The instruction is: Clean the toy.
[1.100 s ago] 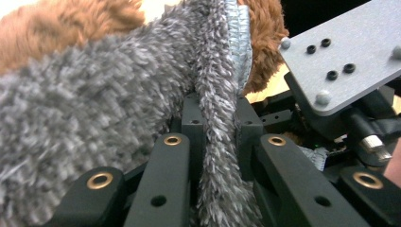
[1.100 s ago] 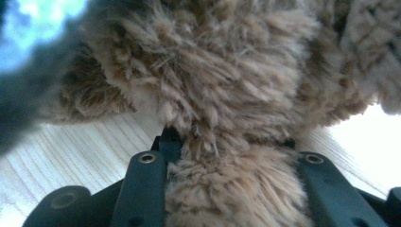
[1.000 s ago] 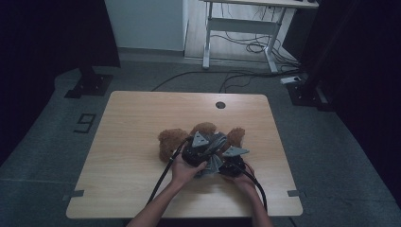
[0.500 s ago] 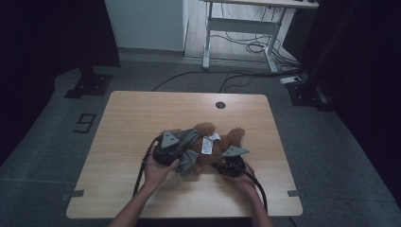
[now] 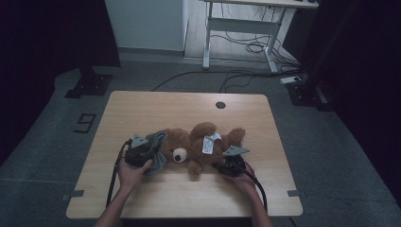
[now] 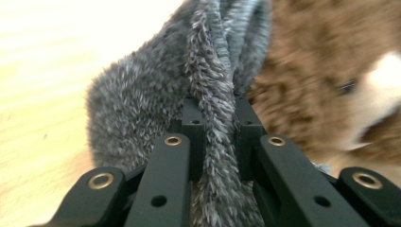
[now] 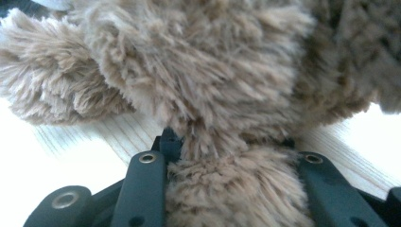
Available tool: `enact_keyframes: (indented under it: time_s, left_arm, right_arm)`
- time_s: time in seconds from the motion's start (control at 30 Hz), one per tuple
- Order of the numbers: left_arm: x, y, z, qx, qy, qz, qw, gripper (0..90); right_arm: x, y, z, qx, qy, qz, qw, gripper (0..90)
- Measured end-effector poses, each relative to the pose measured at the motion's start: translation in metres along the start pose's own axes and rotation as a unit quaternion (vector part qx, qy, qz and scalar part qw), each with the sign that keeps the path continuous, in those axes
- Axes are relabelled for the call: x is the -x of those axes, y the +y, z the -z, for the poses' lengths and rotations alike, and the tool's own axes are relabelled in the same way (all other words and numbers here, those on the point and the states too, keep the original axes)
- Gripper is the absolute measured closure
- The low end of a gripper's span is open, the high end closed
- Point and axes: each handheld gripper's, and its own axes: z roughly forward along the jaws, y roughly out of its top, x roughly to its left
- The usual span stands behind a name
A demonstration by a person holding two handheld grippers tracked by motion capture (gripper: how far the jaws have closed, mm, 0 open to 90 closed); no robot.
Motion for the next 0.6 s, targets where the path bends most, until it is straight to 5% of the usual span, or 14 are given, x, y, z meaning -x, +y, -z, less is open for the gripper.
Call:
enact_keyframes:
  time_s: [0.03, 0.17, 0.23, 0.27, 0.3, 0.4, 0.6]
  left_arm:
    - [0.0, 0.0, 0.0, 0.0, 0.0, 0.0, 1.0, 79.0]
    - [0.04, 0.034, 0.009, 0.04, -0.046, -0.034, 0.9976, 79.1]
    - [0.047, 0.038, 0.009, 0.043, -0.055, -0.038, 0.9968, 79.0]
    - [0.068, 0.05, 0.003, 0.04, -0.073, -0.062, 0.9946, 79.0]
    - [0.068, 0.05, 0.003, 0.04, -0.073, -0.062, 0.9946, 79.0]
    - [0.102, 0.065, -0.02, 0.031, -0.102, -0.073, 0.9916, 78.9]
    - [0.132, 0.066, -0.06, -0.01, -0.106, -0.086, 0.9906, 78.8]
  right_arm:
    - [0.0, 0.0, 0.0, 0.0, 0.0, 0.0, 1.0, 61.9]
    - [0.0, 0.0, 0.0, -0.001, -0.002, 0.001, 1.0, 61.9]
    - [-0.001, 0.0, 0.0, -0.001, -0.002, 0.001, 1.0, 61.9]
    - [-0.001, 0.0, 0.0, -0.001, -0.002, 0.001, 1.0, 61.9]
    - [-0.001, 0.0, 0.0, -0.001, -0.002, 0.001, 1.0, 61.9]
    - [-0.001, 0.0, 0.0, -0.001, -0.002, 0.001, 1.0, 61.9]
    - [0.0, 0.0, 0.0, 0.0, 0.001, 0.0, 1.0, 61.9]
